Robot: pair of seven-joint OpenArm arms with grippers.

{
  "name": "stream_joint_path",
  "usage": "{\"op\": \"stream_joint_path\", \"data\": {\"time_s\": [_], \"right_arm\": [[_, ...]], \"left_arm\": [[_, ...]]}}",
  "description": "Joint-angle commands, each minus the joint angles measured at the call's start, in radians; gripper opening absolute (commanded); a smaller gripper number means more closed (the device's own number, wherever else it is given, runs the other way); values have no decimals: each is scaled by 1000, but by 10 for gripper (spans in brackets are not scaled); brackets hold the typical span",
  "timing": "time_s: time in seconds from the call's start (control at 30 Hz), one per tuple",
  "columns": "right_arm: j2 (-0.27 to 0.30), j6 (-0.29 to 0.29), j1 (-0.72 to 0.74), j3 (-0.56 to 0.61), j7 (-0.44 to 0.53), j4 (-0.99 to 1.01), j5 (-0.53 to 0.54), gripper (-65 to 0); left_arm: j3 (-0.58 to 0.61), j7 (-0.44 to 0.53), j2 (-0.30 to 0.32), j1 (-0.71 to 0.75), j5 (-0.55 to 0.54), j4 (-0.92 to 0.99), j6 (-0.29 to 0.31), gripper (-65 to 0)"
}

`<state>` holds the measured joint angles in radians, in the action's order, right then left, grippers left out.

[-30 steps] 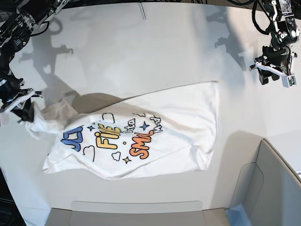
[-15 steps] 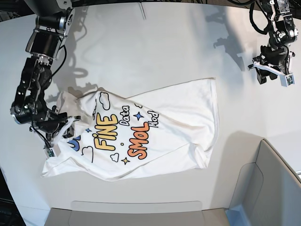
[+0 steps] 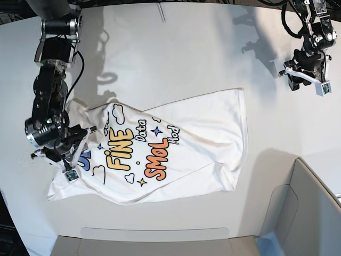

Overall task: Layout the t-shirt on the table in an organized manner, then fold the t-shirt properly
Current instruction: 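Grasp the t-shirt corner nearest the right gripper and pull it outward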

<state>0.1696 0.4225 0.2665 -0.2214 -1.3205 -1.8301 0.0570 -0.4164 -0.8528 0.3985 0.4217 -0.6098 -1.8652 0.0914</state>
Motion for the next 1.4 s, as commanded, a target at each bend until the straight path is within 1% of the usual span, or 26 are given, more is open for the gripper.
{"op": "stream_joint_path", "data": {"time_s": [0.0,0.07,0.13,0.23,0.33,0.43,0.53,0.63,0.7,1.0,1.1,1.17,1.23,1.37], "right_arm": [[-15,36,-19,-19,6,-79,33,-419],[-48,65,-75,-65,6,-187,62,-419],[-81,69,-128,-102,6,-228,71,-419],[-101,68,-187,-166,6,-211,71,-419],[-135,68,-229,-226,6,-185,71,-419],[-144,68,-240,-270,6,-158,73,-419],[-141,68,-230,-299,25,-75,73,-419],[-137,68,-217,-304,86,30,70,-419],[-118,68,-215,-304,95,57,70,-419],[-110,68,-203,-304,98,56,70,-419],[-110,68,-210,-306,98,14,70,-419],[-110,68,-224,-329,98,-29,70,-419],[-117,68,-233,-379,98,-66,70,-419],[-109,71,-230,-430,98,-26,74,-419]], "left_arm": [[-9,20,15,-2,-2,-14,1,-383],[-5,19,15,-17,-2,-14,1,-383],[-5,13,12,-28,-2,-14,1,-383],[-6,13,-5,-30,-2,-14,1,-383],[-5,13,-5,-28,-2,-15,1,-383],[-5,13,-5,-28,-2,-15,1,-383],[-5,13,-5,-28,-2,-17,1,-383],[-5,13,-5,-28,-2,-17,1,-383],[-5,13,-5,-28,-2,-18,1,-383],[-11,13,-5,-24,-2,-18,1,-383],[-11,13,-5,-24,-2,-18,1,-383],[-11,13,-5,-24,-2,-18,1,-383],[-11,13,-5,-24,-2,-18,1,-383],[-11,13,-5,-24,-2,-18,1,-383]]}}
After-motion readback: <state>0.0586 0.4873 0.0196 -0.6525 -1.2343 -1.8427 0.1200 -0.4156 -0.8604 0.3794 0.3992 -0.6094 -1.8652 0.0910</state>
